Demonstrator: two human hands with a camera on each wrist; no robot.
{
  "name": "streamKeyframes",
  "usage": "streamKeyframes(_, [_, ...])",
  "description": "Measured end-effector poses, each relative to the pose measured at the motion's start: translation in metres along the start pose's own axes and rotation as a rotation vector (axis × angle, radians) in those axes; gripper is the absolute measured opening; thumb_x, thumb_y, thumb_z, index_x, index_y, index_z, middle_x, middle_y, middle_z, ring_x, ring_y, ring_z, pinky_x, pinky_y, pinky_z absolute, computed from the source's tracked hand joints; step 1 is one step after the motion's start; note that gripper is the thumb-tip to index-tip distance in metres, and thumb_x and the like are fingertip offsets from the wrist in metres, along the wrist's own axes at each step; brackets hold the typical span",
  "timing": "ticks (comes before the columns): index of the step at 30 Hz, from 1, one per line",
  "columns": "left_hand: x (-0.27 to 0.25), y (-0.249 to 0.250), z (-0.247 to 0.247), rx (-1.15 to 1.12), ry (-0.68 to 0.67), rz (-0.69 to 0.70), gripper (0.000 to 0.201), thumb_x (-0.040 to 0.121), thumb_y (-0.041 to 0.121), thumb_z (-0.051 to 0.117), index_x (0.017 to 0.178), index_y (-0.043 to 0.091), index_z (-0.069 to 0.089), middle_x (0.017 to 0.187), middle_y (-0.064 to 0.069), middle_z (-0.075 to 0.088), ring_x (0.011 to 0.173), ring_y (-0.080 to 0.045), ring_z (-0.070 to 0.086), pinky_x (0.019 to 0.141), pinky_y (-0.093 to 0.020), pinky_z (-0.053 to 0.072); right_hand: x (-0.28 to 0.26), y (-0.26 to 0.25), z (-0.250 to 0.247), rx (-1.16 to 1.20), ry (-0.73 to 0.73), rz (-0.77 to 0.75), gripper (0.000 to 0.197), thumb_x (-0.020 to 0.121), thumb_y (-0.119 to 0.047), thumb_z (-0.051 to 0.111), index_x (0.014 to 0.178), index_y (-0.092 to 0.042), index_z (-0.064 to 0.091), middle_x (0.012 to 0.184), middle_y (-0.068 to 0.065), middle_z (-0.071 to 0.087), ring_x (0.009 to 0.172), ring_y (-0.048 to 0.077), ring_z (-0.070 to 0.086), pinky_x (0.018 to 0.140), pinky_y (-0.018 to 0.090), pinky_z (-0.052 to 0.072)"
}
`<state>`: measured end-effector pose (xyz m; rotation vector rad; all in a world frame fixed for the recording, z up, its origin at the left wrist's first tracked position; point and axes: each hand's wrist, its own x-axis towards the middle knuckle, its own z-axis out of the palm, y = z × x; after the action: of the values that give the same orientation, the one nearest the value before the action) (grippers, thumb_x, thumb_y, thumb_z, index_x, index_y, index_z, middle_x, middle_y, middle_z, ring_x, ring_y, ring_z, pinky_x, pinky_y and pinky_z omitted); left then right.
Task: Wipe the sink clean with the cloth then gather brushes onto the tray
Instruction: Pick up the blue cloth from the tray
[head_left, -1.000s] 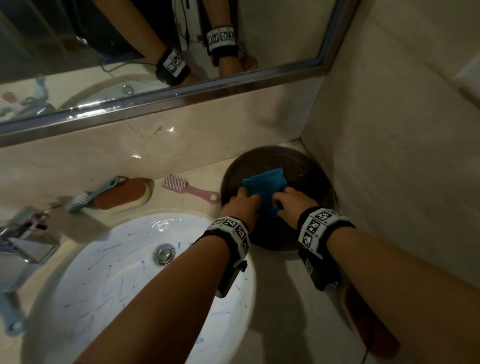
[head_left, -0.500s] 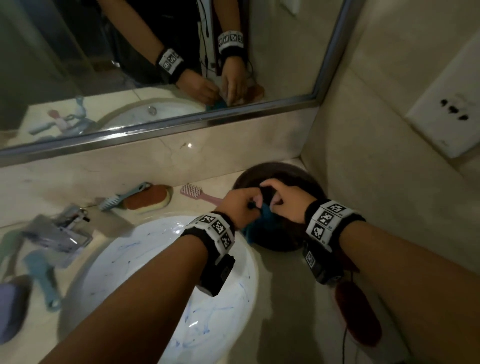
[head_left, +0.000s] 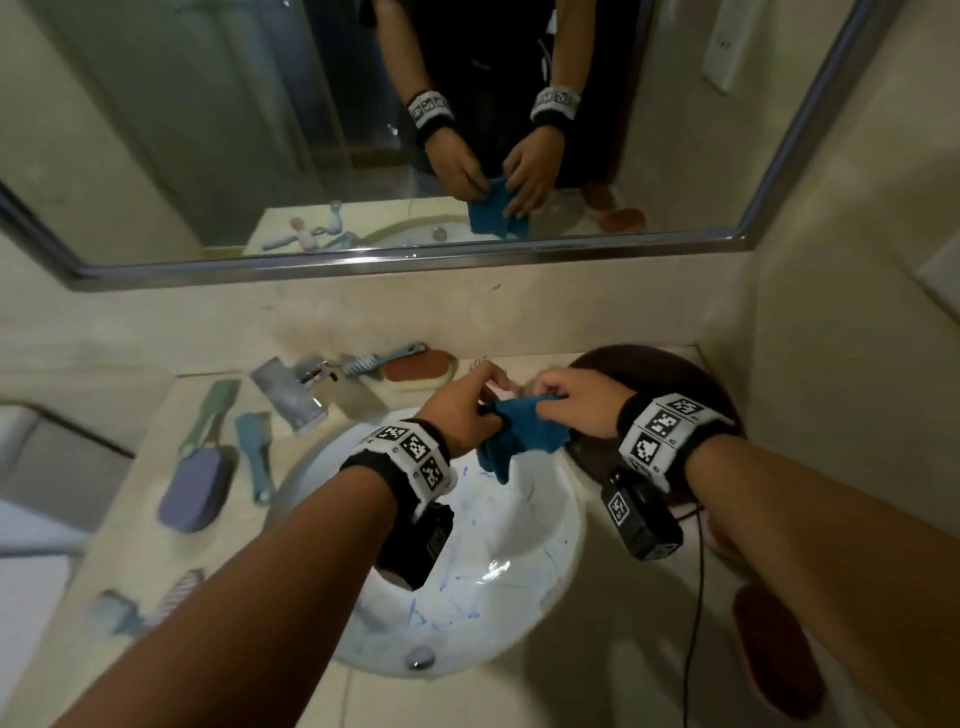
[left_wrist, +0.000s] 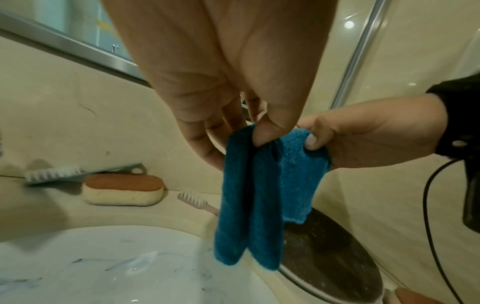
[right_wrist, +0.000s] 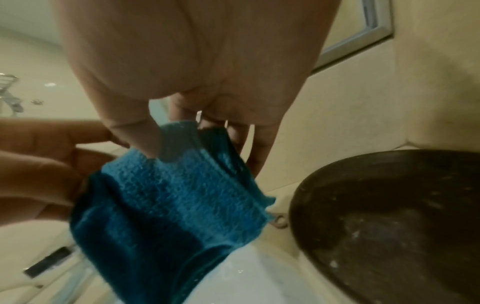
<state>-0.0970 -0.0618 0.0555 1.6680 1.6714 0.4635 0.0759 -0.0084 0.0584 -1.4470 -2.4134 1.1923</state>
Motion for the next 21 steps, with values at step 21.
streamKeyframes(21, [-0.132, -0.147, -0.103, -0.139, 0.239, -0.046, 0.020, 0.093, 0.013, 0.052, 0.097, 0.023, 0.034, 0.086, -0.013, 0.065, 0.072, -0.027, 0.061, 0.072, -0.040, 0.055, 0.030, -0.167, 0.119, 0.027, -0.024, 0.099, 0.035, 0.092, -0.023, 0.054, 0.124, -0.020, 0.040, 0.096, 0.009, 0.057, 0.084, 0.023, 0.057, 0.070, 0.031, 0.046])
